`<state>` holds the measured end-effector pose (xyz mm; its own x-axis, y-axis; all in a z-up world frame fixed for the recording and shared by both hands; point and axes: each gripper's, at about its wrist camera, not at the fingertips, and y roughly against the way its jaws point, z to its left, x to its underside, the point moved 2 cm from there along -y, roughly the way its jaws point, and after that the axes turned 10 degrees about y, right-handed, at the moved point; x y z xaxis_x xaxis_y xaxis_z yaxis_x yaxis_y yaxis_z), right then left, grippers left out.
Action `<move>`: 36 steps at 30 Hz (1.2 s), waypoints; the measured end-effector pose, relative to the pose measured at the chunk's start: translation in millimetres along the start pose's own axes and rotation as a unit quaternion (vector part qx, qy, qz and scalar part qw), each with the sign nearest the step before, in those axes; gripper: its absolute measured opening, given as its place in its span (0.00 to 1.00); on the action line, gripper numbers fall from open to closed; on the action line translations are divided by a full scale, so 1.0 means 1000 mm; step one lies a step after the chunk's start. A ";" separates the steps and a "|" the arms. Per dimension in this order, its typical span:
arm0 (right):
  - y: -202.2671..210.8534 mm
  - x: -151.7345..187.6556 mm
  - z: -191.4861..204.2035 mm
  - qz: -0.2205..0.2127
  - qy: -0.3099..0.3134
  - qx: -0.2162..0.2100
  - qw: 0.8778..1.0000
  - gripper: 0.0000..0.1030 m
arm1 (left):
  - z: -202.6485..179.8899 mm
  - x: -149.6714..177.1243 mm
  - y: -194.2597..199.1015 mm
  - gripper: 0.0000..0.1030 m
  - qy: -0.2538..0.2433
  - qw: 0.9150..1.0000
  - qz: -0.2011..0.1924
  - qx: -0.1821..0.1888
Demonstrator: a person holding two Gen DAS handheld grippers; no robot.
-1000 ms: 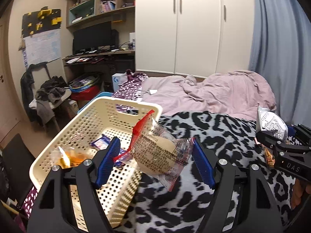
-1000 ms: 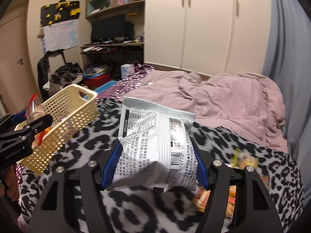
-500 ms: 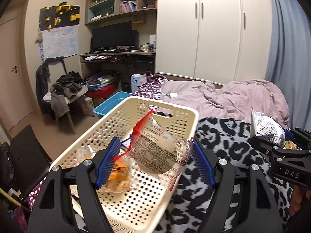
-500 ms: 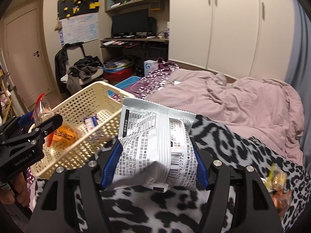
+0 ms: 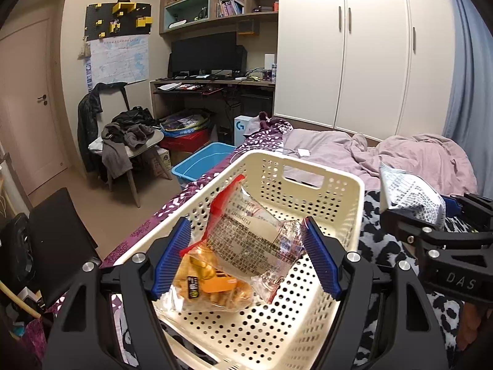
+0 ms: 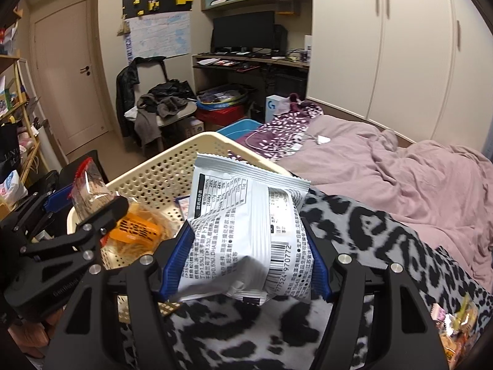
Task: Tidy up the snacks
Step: 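Carry the bun bag with the left gripper and foil pack with the right into the basket, opening both, then withdraw both grippers from the basket back over the remaining snacks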
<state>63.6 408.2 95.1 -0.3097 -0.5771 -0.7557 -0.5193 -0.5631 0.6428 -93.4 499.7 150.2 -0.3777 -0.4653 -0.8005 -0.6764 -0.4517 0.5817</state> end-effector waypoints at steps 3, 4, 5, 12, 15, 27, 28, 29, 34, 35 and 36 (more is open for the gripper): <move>-0.007 -0.005 0.009 0.002 0.005 -0.006 1.000 0.64 | 0.006 0.000 -0.004 0.73 0.004 1.000 0.002 -0.003; -0.009 -0.006 0.011 0.002 0.006 -0.007 1.000 0.64 | 0.007 0.001 -0.005 0.73 0.005 1.000 0.003 -0.004; -0.011 -0.007 0.013 0.004 0.008 -0.008 1.000 0.64 | 0.008 0.001 -0.007 0.73 0.006 1.000 0.004 -0.005; -0.026 -0.012 0.019 0.011 0.012 -0.012 1.000 0.64 | 0.018 0.003 -0.014 0.73 0.016 1.000 0.008 -0.014; -0.033 -0.014 0.022 0.015 0.014 -0.013 1.000 0.64 | 0.022 0.003 -0.017 0.73 0.018 1.000 0.010 -0.018; -0.051 -0.016 0.020 0.018 0.009 -0.002 1.000 0.77 | 0.038 0.004 -0.029 0.98 0.036 0.998 0.016 -0.050; -0.051 -0.015 0.019 0.018 0.009 -0.003 1.000 0.77 | 0.038 0.004 -0.030 0.98 0.036 0.998 0.016 -0.051; -0.051 -0.015 0.019 0.018 0.009 -0.002 1.000 0.77 | 0.041 0.003 -0.030 0.98 0.035 0.998 0.017 -0.052; -0.051 -0.014 0.015 0.015 0.009 0.005 1.000 0.83 | 0.041 0.004 -0.030 0.98 0.037 0.998 0.017 -0.055; -0.050 -0.013 0.015 0.013 0.008 0.003 1.000 0.84 | 0.041 0.004 -0.030 0.98 0.037 0.998 0.016 -0.057; -0.050 -0.013 0.015 0.013 0.009 0.002 1.000 0.85 | 0.041 0.004 -0.029 0.98 0.036 0.997 0.014 -0.061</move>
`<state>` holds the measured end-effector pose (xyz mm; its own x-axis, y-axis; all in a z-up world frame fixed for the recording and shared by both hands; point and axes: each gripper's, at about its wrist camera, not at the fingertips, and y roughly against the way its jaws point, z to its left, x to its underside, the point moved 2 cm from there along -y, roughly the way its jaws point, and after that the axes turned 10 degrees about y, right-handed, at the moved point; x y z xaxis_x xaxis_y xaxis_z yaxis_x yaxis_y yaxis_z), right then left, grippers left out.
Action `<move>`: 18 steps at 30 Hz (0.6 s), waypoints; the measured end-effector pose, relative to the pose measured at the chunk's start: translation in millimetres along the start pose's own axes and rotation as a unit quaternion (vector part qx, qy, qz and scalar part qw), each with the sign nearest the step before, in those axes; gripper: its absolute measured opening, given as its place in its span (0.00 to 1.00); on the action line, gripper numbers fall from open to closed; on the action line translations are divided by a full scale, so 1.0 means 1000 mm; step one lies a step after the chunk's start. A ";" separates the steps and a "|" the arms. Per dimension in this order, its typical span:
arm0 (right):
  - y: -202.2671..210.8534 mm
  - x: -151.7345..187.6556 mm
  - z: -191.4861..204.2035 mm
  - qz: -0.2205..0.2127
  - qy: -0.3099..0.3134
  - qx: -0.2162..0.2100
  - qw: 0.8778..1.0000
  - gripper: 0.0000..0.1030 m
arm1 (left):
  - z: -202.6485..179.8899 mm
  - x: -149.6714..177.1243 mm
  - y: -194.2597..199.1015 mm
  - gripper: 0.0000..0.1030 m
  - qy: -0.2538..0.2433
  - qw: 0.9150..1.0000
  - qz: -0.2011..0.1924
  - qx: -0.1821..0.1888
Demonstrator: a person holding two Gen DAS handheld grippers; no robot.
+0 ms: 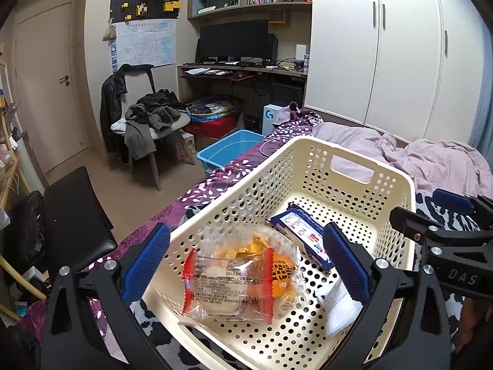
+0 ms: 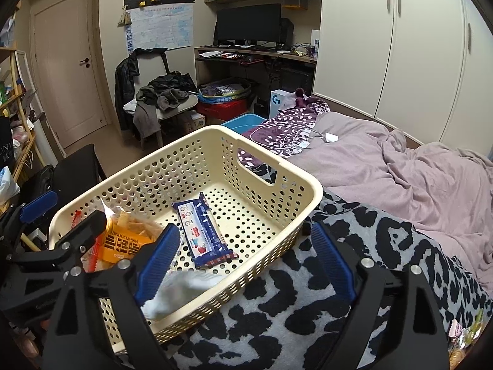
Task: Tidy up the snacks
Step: 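Withdraw both grippers from the basket back over the remaining snacks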
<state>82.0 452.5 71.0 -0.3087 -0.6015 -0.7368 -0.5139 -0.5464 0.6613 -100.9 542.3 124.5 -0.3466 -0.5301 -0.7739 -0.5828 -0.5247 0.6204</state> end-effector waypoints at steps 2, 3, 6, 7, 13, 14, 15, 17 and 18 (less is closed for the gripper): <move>0.002 0.001 0.001 -0.001 0.004 0.003 1.000 0.85 | 0.000 0.000 0.001 0.98 -0.002 1.000 -0.001 -0.003; 0.002 0.001 0.001 -0.001 0.006 0.004 1.000 0.85 | 0.000 0.000 0.001 0.98 -0.002 1.000 -0.002 -0.004; 0.006 0.004 0.001 -0.001 0.007 0.004 1.000 0.86 | -0.001 0.000 0.002 0.98 -0.002 1.000 -0.002 -0.004; 0.006 0.004 0.001 0.000 0.008 0.005 1.000 0.86 | -0.001 0.000 0.002 0.98 -0.003 1.000 -0.003 -0.003; 0.015 0.010 -0.002 -0.005 0.012 0.024 1.000 0.93 | -0.006 0.002 0.004 0.98 -0.010 1.000 -0.004 -0.005; 0.017 0.012 -0.005 -0.005 0.010 0.028 1.000 0.95 | -0.008 0.003 0.004 0.98 -0.011 1.000 -0.004 -0.006; 0.018 0.013 -0.007 -0.005 0.007 0.032 0.999 0.95 | -0.009 0.003 0.004 0.98 -0.012 1.000 -0.004 -0.007; 0.022 0.016 -0.012 -0.005 0.001 0.037 0.999 0.95 | -0.011 0.003 0.005 0.98 -0.013 1.000 -0.003 -0.007; 0.023 0.017 -0.015 -0.005 -0.003 0.038 0.999 0.95 | -0.012 0.004 0.005 0.98 -0.013 1.000 -0.003 -0.006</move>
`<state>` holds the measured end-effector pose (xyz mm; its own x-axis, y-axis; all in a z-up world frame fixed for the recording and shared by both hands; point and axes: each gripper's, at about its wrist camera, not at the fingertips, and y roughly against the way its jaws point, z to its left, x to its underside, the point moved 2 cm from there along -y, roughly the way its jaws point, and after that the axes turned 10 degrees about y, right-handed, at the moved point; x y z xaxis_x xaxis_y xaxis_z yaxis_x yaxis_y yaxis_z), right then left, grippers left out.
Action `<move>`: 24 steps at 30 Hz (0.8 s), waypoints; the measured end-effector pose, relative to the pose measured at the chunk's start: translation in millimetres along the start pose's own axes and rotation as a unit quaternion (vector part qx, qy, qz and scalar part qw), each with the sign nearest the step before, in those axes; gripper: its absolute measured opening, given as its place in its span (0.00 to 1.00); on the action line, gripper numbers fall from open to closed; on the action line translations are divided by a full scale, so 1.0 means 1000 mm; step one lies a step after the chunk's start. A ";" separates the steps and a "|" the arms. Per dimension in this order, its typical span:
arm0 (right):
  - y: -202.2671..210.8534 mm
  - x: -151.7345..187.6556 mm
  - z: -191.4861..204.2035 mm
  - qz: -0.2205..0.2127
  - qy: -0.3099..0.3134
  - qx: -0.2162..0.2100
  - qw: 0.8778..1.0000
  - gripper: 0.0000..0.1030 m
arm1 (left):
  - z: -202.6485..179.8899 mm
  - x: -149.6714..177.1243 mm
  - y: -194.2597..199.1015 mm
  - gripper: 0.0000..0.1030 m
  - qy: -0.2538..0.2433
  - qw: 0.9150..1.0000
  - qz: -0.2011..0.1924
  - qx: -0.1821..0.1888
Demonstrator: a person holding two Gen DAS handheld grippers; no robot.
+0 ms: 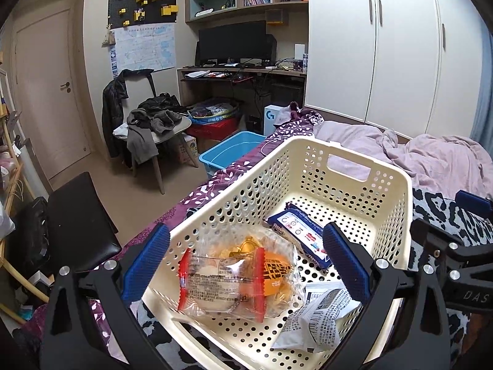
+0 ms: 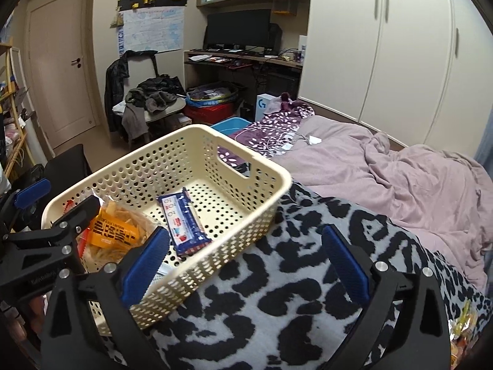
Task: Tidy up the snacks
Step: 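Withdraw both grippers from the basket back over the remaining snacks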
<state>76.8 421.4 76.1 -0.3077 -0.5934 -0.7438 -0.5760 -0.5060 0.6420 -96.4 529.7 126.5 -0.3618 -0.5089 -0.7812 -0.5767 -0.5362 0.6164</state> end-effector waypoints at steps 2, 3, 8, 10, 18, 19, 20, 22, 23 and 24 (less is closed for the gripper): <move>0.002 0.003 -0.005 0.000 -0.008 0.004 1.000 0.95 | -0.002 0.001 0.001 0.98 0.001 1.000 0.000 0.002; 0.004 0.004 -0.009 0.000 -0.011 0.006 1.000 0.95 | -0.003 0.000 0.001 0.98 0.001 1.000 0.000 0.003; 0.012 0.013 -0.027 -0.004 -0.034 0.018 0.999 0.95 | -0.015 0.003 0.004 0.98 -0.009 1.000 0.000 0.013; 0.014 0.017 -0.033 -0.004 -0.043 0.020 0.999 0.95 | -0.023 0.003 0.006 0.98 -0.015 1.000 0.001 0.018; 0.029 0.033 -0.057 -0.007 -0.068 0.033 0.997 0.95 | -0.047 0.006 0.014 0.98 -0.030 0.999 0.002 0.039; 0.032 0.036 -0.060 -0.008 -0.071 0.035 0.997 0.95 | -0.050 0.007 0.015 0.98 -0.034 0.999 0.002 0.041; 0.033 0.037 -0.062 -0.008 -0.074 0.036 0.997 0.95 | -0.055 0.008 0.016 0.98 -0.038 0.998 0.002 0.043; 0.036 0.041 -0.068 -0.008 -0.080 0.038 0.996 0.95 | -0.061 0.009 0.019 0.98 -0.045 0.998 0.001 0.046; 0.038 0.043 -0.071 -0.008 -0.082 0.040 0.996 0.95 | -0.066 0.010 0.021 0.98 -0.049 0.998 0.000 0.048; 0.040 0.044 -0.073 -0.009 -0.084 0.042 0.996 0.95 | -0.070 0.010 0.022 0.98 -0.052 0.997 0.000 0.050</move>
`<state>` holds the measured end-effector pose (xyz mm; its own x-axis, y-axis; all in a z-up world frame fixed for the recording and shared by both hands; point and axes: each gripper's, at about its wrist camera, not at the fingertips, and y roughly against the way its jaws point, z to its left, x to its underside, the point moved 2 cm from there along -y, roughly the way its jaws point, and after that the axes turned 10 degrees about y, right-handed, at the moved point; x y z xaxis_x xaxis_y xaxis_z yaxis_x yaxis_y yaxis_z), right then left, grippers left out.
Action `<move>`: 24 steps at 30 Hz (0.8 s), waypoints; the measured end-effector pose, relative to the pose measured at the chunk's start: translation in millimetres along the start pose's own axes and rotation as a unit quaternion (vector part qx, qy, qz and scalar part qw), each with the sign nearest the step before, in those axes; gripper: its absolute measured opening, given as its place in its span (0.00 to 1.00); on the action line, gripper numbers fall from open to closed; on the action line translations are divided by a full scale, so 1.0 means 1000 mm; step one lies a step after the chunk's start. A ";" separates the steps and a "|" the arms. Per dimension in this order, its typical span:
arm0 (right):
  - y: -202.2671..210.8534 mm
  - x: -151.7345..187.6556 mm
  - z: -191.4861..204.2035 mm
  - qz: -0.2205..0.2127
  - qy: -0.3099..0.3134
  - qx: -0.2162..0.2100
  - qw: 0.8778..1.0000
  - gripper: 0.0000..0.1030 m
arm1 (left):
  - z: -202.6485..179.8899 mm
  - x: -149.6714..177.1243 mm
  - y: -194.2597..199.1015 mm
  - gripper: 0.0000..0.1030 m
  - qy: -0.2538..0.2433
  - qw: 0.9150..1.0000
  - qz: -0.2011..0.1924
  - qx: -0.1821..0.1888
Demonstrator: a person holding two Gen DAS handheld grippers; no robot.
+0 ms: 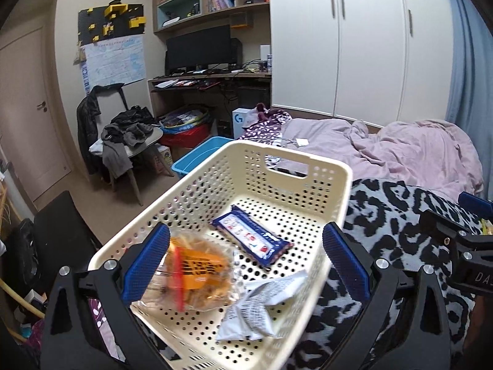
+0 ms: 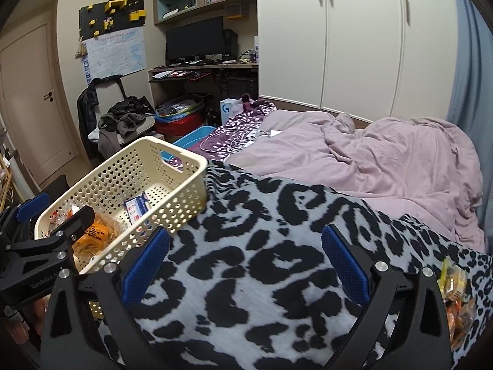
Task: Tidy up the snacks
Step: 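Withdraw both grippers from the basket back over the remaining snacks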
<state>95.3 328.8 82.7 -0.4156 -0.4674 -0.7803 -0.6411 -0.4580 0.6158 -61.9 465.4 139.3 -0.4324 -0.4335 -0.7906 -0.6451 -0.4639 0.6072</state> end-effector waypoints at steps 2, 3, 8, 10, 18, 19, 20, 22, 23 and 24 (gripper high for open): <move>0.004 0.002 -0.005 -0.002 -0.003 0.005 1.000 0.95 | -0.008 0.000 0.002 0.98 -0.005 1.000 0.000 0.003; 0.007 0.003 -0.008 -0.004 -0.004 0.009 1.000 0.95 | -0.013 0.000 0.003 0.98 -0.009 1.000 0.000 0.005; 0.017 0.009 -0.023 -0.009 -0.016 0.018 1.000 0.95 | -0.030 0.004 0.006 0.98 -0.023 1.000 0.003 0.013; 0.020 0.012 -0.029 -0.010 -0.021 0.021 0.999 0.95 | -0.036 0.006 0.006 0.98 -0.025 1.000 0.009 0.014; 0.032 0.027 -0.051 -0.010 -0.044 0.033 0.998 0.95 | -0.062 0.017 0.004 0.98 -0.052 0.998 0.024 0.014; 0.033 0.029 -0.054 -0.010 -0.047 0.035 0.998 0.95 | -0.064 0.018 0.004 0.98 -0.055 0.998 0.025 0.017; 0.034 0.031 -0.057 -0.009 -0.050 0.037 0.998 0.95 | -0.069 0.020 0.006 0.98 -0.061 0.998 0.025 0.021; 0.037 0.035 -0.064 -0.008 -0.058 0.039 0.998 0.95 | -0.077 0.021 0.008 0.98 -0.071 0.997 0.025 0.025; 0.038 0.037 -0.067 -0.008 -0.060 0.040 0.997 0.95 | -0.083 0.023 0.010 0.98 -0.077 0.996 0.025 0.028; 0.040 0.039 -0.070 -0.008 -0.062 0.043 0.997 0.95 | -0.088 0.023 0.011 0.98 -0.081 0.996 0.025 0.031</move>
<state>98.8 239.4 84.3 -0.4786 -0.3609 -0.8004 -0.6986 -0.3957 0.5962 -23.5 382.4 134.3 -0.5570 -0.3229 -0.7652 -0.6559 -0.3940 0.6438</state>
